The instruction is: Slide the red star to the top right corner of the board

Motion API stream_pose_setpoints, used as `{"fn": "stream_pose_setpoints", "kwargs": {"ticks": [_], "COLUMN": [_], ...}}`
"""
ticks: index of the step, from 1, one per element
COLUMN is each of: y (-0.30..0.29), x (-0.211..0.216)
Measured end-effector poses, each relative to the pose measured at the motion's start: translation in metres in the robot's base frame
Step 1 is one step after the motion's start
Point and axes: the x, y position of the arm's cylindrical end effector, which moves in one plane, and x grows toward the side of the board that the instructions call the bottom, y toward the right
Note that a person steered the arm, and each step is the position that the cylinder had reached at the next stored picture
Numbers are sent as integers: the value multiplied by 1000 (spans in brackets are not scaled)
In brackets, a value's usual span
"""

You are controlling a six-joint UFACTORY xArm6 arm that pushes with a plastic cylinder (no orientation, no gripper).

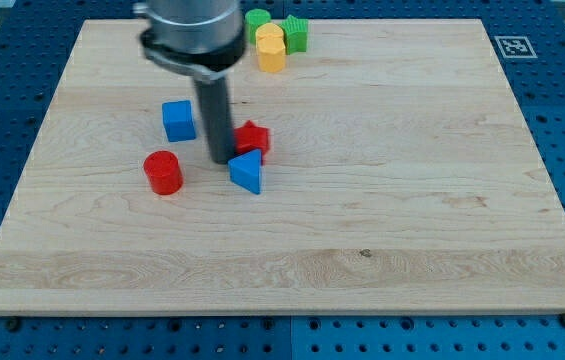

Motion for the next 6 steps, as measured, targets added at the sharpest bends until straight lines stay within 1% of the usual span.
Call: {"fn": "stream_pose_setpoints", "kwargs": {"ticks": [2,3,4,5,6], "y": [109,148,159,154,108], "x": [-7,-30,-18,3,-4]}}
